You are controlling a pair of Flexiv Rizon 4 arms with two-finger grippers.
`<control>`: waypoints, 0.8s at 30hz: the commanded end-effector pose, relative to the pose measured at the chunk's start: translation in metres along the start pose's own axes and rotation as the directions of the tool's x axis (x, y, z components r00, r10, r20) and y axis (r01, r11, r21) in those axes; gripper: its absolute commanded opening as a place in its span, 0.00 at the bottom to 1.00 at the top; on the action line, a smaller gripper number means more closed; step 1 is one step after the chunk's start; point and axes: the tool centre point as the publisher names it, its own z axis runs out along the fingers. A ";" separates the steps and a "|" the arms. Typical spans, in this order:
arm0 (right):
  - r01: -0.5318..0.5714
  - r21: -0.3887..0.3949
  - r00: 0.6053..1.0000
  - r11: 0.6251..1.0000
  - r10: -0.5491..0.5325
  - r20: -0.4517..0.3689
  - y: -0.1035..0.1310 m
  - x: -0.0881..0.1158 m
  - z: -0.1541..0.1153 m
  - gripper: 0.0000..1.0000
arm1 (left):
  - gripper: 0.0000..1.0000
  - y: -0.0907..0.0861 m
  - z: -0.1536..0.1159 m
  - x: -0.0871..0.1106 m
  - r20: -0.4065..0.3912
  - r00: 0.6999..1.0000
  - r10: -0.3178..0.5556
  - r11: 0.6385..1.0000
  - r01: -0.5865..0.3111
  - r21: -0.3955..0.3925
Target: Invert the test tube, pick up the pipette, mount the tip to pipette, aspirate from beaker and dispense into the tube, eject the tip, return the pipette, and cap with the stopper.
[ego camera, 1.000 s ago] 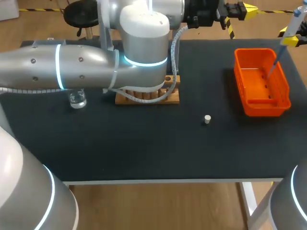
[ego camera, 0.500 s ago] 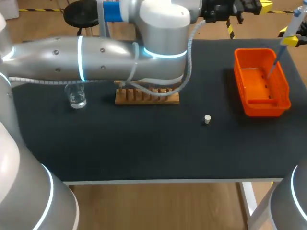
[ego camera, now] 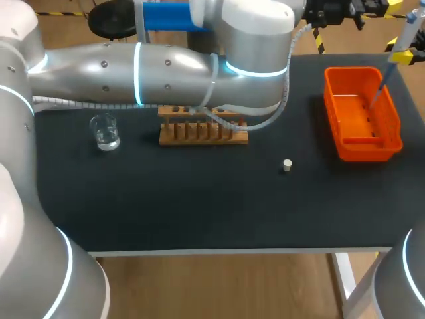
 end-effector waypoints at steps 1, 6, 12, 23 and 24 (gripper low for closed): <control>0.001 0.002 1.000 1.000 -0.001 -0.004 0.000 -0.001 -0.001 0.00 | 0.00 0.006 0.018 0.000 0.015 1.000 0.002 0.999 -0.003 0.037; 0.001 0.002 1.000 1.000 -0.001 -0.004 0.000 -0.001 -0.001 0.00 | 0.00 0.008 0.026 0.001 0.021 1.000 0.003 0.999 -0.004 0.051; 0.001 0.002 1.000 1.000 -0.001 -0.004 0.000 -0.001 -0.001 0.00 | 0.00 0.010 0.031 0.001 0.030 1.000 0.001 0.998 -0.003 0.062; 0.001 0.002 1.000 1.000 -0.001 -0.004 0.000 -0.001 -0.001 0.00 | 0.00 0.014 0.039 -0.001 0.027 1.000 0.001 0.999 -0.003 0.054; 0.001 0.002 1.000 1.000 -0.001 -0.004 0.000 -0.001 -0.001 0.00 | 0.00 0.014 0.039 -0.001 0.027 1.000 0.002 0.999 -0.003 0.054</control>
